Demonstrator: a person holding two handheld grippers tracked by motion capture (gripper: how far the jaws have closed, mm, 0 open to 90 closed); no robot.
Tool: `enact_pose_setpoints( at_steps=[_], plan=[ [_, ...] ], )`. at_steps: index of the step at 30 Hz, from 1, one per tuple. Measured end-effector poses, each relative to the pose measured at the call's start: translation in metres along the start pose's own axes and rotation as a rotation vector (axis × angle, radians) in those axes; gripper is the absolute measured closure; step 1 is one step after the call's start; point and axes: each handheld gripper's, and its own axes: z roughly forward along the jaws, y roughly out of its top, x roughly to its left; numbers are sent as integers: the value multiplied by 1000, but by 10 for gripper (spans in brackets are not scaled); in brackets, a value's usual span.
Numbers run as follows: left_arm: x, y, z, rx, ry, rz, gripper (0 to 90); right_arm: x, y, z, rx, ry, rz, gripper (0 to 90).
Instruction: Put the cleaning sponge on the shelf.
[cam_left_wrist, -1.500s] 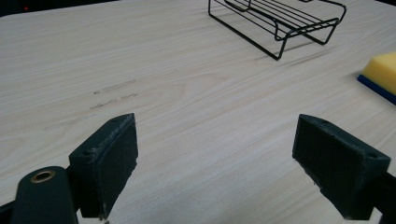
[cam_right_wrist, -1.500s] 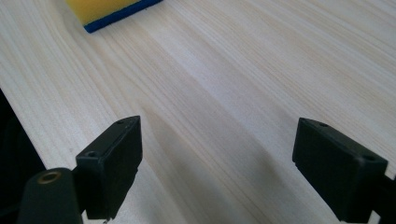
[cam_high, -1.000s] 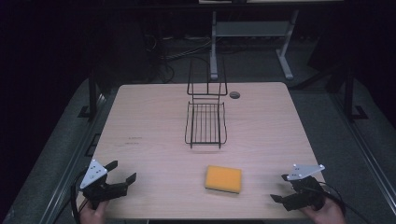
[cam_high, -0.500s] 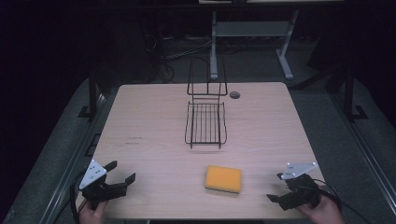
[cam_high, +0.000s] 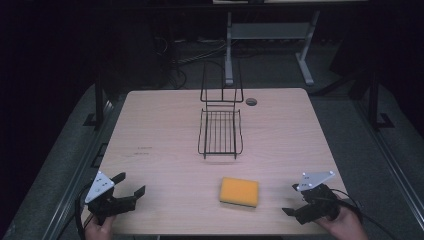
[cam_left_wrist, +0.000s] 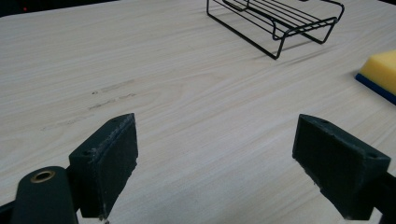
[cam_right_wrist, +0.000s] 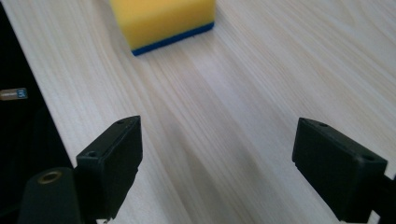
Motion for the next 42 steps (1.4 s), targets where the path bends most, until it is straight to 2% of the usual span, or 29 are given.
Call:
enact_pose_setpoints(
  at_steps=[42],
  plan=[
    [0,0,0,-2,-4,1,134,10,60,18,84,95,-172,155]
  ],
)
